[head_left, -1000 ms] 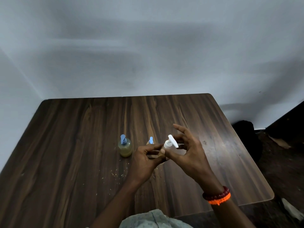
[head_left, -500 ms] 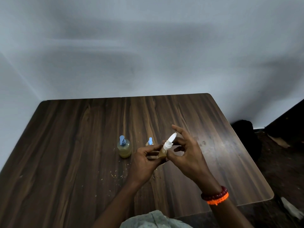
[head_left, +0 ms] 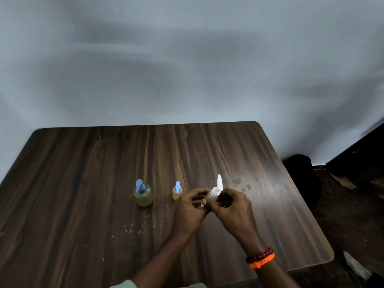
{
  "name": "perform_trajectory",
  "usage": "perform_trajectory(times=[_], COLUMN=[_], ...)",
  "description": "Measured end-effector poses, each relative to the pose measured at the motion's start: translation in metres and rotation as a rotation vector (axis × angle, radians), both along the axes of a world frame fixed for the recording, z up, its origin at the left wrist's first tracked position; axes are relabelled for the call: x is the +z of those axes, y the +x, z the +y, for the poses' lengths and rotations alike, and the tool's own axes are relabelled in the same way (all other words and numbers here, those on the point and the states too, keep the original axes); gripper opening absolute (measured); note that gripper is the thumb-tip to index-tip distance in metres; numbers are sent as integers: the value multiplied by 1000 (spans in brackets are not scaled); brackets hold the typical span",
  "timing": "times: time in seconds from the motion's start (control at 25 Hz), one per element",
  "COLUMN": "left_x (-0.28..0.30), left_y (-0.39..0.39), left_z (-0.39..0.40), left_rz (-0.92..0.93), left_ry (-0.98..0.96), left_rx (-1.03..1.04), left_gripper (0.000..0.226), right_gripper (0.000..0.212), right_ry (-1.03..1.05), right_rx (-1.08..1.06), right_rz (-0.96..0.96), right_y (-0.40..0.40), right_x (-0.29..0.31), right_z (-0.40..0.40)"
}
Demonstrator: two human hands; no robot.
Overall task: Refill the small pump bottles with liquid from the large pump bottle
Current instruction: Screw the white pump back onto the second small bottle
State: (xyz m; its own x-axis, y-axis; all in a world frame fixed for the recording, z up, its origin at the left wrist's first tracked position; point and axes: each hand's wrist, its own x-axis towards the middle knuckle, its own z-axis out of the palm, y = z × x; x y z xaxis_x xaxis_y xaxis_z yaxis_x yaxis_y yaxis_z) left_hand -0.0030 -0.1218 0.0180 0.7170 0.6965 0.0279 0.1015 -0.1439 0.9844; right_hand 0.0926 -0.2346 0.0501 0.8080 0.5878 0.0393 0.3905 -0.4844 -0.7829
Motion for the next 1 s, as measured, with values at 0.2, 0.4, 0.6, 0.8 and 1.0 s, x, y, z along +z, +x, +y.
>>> perform_trajectory(times=[0.2,0.4,0.6,0.8,1.0], left_x=[-26,-57,-82,-94,-101], left_y=[42,81,108,118,118], left_z=[-10,-8,-4,-8,-8], left_rz=[87,194,304,354,344], left_ry=[4,-30,16,43,73], left_rx=[24,21,40,76,119], left_gripper=[32,32,33,34,31], right_gripper=[21,18,21,24,22], right_ry=[-68,-163,-221,-209,-220], right_rx=[-23,-28,-30,13,42], right_rz=[-9,33,121,147,145], right_y=[41,79,106,118,121], right_x=[-26,-60,-88,-101,-110], right_z=[0,11,21,22,27])
